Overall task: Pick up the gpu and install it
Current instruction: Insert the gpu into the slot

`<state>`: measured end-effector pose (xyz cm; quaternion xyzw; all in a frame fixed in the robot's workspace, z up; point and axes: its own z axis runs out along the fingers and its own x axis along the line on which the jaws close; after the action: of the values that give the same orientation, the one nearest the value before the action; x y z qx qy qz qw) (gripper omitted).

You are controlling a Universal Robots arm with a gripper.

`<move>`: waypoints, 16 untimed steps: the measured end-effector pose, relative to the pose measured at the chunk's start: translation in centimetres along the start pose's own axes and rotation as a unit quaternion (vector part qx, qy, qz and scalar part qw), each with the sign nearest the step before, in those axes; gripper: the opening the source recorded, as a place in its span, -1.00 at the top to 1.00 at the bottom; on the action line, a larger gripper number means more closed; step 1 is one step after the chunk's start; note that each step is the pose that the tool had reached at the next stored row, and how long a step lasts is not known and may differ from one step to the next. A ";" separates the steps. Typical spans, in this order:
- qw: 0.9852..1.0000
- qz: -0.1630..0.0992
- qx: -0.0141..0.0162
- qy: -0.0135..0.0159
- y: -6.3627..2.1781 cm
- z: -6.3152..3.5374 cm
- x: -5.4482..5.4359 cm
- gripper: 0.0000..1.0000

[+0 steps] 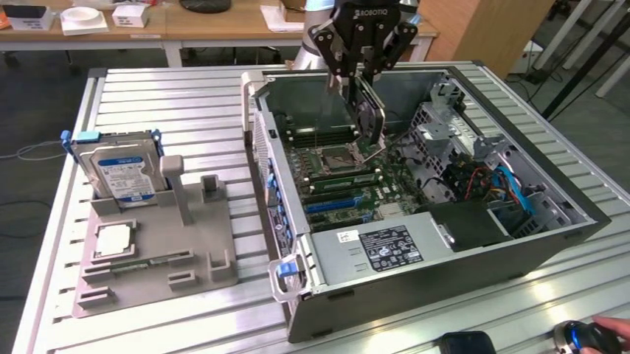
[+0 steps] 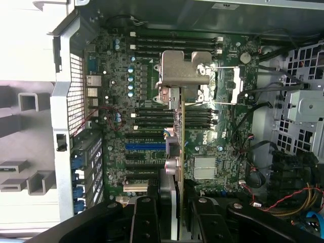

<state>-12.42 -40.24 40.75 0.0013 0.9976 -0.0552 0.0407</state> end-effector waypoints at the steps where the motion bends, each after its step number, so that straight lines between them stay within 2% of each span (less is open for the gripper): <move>1: 1.000 0.000 0.000 0.000 -0.01 0.00 0.0 0.40; 2: 1.000 0.000 0.000 0.001 -0.01 0.00 0.0 0.40; 5: 1.000 -0.001 0.000 0.006 -0.02 0.02 -0.2 0.40; 8: 1.000 -0.001 -0.002 0.010 -0.05 0.04 -0.5 0.40; 12: 1.000 -0.003 -0.004 0.012 -0.06 0.10 -0.9 0.40; 16: 1.000 -0.011 -0.004 0.013 -0.06 0.15 -1.0 0.40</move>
<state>-11.38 -40.32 40.69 -0.0094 0.9983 -0.0513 0.0275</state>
